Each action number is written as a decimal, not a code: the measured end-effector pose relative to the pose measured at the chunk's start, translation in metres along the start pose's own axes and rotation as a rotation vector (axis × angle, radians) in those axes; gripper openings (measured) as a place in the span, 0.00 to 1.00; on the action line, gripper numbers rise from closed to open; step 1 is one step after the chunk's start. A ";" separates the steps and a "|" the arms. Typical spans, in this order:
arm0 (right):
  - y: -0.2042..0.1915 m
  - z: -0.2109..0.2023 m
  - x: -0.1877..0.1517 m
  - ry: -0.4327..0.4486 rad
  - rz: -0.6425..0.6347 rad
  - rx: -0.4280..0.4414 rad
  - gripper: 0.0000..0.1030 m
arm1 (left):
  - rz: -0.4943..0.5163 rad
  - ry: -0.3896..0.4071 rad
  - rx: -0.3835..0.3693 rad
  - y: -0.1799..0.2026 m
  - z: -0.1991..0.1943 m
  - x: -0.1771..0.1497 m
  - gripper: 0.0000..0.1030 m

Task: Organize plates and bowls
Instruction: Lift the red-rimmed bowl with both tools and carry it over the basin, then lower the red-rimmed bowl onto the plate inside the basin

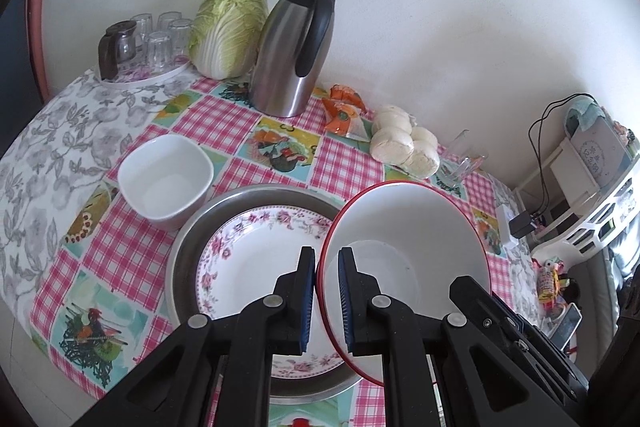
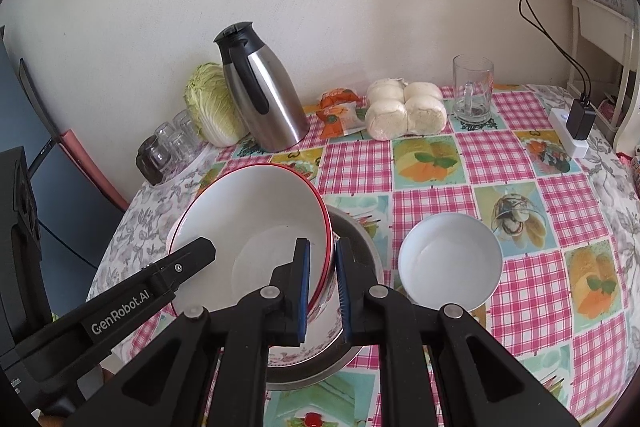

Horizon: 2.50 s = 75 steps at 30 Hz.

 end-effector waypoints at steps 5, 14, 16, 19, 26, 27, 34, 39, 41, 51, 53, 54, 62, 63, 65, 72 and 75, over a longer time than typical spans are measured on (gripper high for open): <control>-0.003 0.008 -0.008 -0.028 -0.001 0.003 0.13 | -0.010 -0.035 0.021 -0.011 0.009 -0.008 0.13; 0.000 0.033 -0.022 -0.098 0.004 -0.003 0.14 | -0.020 -0.095 0.068 -0.020 0.031 -0.016 0.13; 0.002 0.039 -0.025 -0.115 0.010 -0.007 0.14 | -0.024 -0.109 0.076 -0.022 0.036 -0.017 0.13; 0.004 0.048 -0.029 -0.137 0.023 -0.004 0.14 | -0.027 -0.126 0.088 -0.025 0.042 -0.019 0.13; 0.007 0.060 -0.035 -0.166 0.034 -0.004 0.15 | -0.027 -0.145 0.115 -0.030 0.051 -0.021 0.13; 0.006 0.062 -0.035 -0.169 0.035 -0.002 0.15 | -0.027 -0.148 0.118 -0.031 0.052 -0.021 0.13; 0.001 0.070 -0.037 -0.174 0.032 0.009 0.15 | -0.046 -0.165 0.125 -0.041 0.061 -0.020 0.13; -0.002 0.076 -0.037 -0.177 0.028 0.012 0.15 | -0.050 -0.168 0.132 -0.045 0.065 -0.017 0.13; -0.003 0.079 -0.038 -0.181 0.032 0.015 0.15 | -0.052 -0.168 0.132 -0.046 0.066 -0.016 0.13; -0.005 0.087 -0.037 -0.181 0.031 0.012 0.15 | -0.066 -0.186 0.131 -0.052 0.075 -0.013 0.13; -0.006 0.087 -0.037 -0.180 0.025 0.006 0.15 | -0.065 -0.190 0.133 -0.052 0.077 -0.014 0.13; -0.006 0.087 -0.037 -0.180 0.021 0.004 0.16 | -0.065 -0.192 0.135 -0.052 0.077 -0.014 0.13; -0.004 0.088 -0.037 -0.177 0.019 0.004 0.15 | -0.060 -0.204 0.141 -0.052 0.083 -0.016 0.13; -0.004 0.088 -0.037 -0.176 0.018 0.004 0.16 | -0.059 -0.205 0.142 -0.052 0.083 -0.016 0.13; -0.004 0.088 -0.037 -0.175 0.015 0.003 0.16 | -0.059 -0.209 0.143 -0.052 0.084 -0.016 0.13; 0.000 0.093 -0.041 -0.190 0.018 -0.008 0.16 | -0.053 -0.209 0.143 -0.051 0.087 -0.017 0.13; 0.000 0.093 -0.041 -0.190 0.020 -0.005 0.16 | -0.054 -0.210 0.146 -0.052 0.088 -0.017 0.13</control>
Point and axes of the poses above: each gripper's, at about its wrist camera, not at the fingertips, and z roughly the way its jaws point, y to its right, x to its top, the point moved 7 cm from there along z, roughly the way its jaws point, and after that the axes turned 5 degrees about x, right-handed, at the moved point
